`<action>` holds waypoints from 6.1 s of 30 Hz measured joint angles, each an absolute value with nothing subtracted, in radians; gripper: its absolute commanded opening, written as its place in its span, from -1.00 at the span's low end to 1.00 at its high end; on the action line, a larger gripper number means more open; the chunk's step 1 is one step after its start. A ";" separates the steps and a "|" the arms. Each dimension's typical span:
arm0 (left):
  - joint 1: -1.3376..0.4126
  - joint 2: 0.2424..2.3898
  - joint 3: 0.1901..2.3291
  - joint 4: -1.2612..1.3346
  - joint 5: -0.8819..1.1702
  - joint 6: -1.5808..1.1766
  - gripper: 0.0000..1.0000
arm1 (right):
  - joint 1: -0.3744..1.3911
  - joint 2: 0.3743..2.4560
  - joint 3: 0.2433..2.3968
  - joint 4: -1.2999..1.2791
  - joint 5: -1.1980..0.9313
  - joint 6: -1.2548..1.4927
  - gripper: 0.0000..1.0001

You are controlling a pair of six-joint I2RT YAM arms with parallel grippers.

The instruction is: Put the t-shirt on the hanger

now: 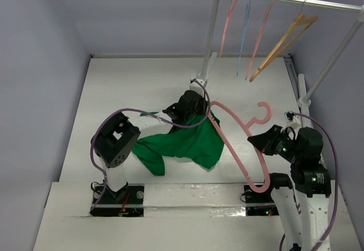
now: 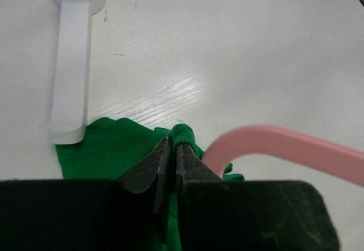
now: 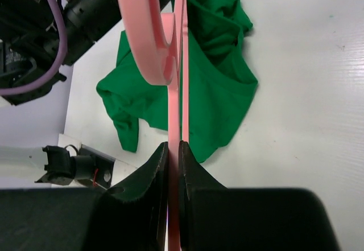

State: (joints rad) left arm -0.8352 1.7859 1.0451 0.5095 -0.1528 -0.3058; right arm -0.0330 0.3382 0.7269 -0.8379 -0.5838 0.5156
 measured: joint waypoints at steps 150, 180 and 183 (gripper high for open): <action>-0.989 1.127 1.092 0.028 -0.571 -0.351 -1.00 | 1.417 0.855 0.736 0.204 1.008 0.146 -1.00; -1.148 0.956 0.959 0.086 -0.572 -0.399 0.16 | 1.164 1.089 0.764 0.897 0.761 -0.079 -1.00; -1.148 0.957 0.959 0.091 -0.573 -0.397 0.32 | 1.151 1.079 0.761 0.883 0.720 -0.041 -1.00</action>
